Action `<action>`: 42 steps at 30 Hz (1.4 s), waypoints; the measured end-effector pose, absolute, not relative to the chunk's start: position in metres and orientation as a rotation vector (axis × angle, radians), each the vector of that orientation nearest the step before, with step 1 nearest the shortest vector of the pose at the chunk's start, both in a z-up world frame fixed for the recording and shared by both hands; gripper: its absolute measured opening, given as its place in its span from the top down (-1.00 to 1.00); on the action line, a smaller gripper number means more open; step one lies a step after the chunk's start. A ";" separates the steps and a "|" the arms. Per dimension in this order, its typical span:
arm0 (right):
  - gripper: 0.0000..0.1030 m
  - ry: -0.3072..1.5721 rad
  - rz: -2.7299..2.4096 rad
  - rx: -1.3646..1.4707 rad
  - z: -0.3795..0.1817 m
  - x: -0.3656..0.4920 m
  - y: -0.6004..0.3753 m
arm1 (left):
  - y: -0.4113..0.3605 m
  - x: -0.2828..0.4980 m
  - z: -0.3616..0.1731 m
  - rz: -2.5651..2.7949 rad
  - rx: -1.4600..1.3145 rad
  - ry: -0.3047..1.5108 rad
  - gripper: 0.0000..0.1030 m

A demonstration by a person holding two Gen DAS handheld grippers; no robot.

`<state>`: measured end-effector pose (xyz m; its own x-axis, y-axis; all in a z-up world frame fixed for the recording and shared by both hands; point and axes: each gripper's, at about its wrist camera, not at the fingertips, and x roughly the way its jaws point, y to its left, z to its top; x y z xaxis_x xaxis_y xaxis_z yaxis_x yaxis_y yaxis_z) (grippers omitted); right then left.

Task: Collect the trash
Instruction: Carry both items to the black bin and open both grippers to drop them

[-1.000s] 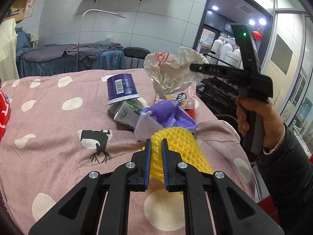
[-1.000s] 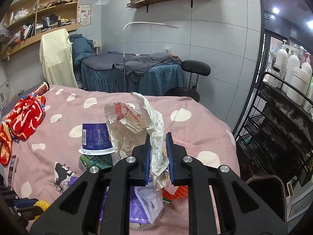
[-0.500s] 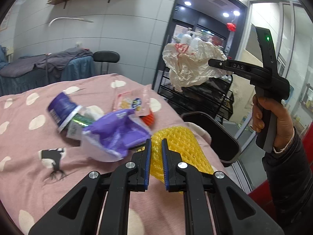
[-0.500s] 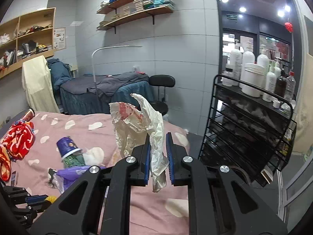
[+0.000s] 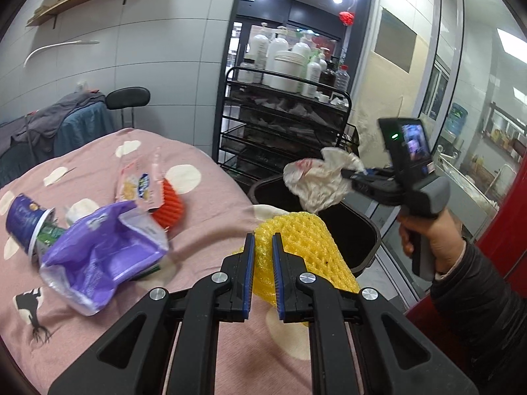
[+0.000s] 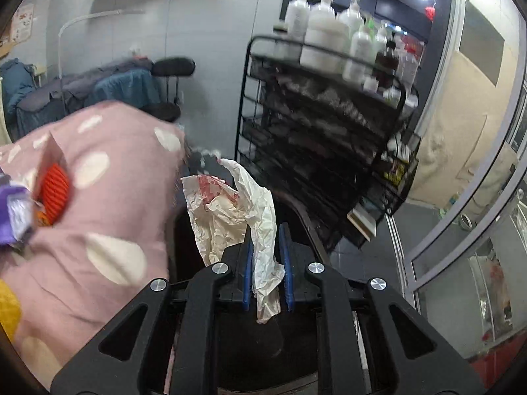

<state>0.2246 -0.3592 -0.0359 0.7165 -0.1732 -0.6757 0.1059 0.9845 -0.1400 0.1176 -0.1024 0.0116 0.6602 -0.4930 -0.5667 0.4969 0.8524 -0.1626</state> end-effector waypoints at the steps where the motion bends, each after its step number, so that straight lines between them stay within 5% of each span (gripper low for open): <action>1: 0.69 0.778 -0.154 -0.086 -0.044 0.227 -0.363 | -0.107 0.117 0.010 -0.565 0.011 0.643 0.78; 8: 0.67 0.934 -0.170 -0.051 -0.101 0.247 -0.377 | -0.131 0.120 0.002 -0.592 0.038 0.673 0.78; 10: 0.39 0.956 -0.178 -0.039 -0.110 0.248 -0.379 | -0.136 0.120 0.001 -0.599 0.044 0.677 0.78; 11: 0.00 0.963 -0.177 -0.032 -0.114 0.248 -0.380 | -0.138 0.121 0.001 -0.601 0.046 0.679 0.78; 13: -0.46 0.940 -0.192 -0.023 -0.115 0.244 -0.382 | -0.141 0.121 0.000 -0.608 0.050 0.685 0.78; 18: -0.47 0.886 -0.211 0.002 -0.105 0.227 -0.385 | -0.153 0.128 0.000 -0.627 0.049 0.702 0.78; 22: -0.67 0.822 -0.230 0.036 -0.092 0.205 -0.390 | -0.166 0.137 0.002 -0.644 0.065 0.707 0.78; 42: -0.78 0.709 -0.326 0.060 -0.051 0.137 -0.416 | -0.242 0.214 -0.027 -0.667 0.134 0.840 0.78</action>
<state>0.1367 -0.4161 -0.0505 0.7106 -0.2733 -0.6484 0.3136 0.9479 -0.0558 0.2138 -0.2419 -0.0270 0.4782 -0.4937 -0.7264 0.5955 0.7902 -0.1450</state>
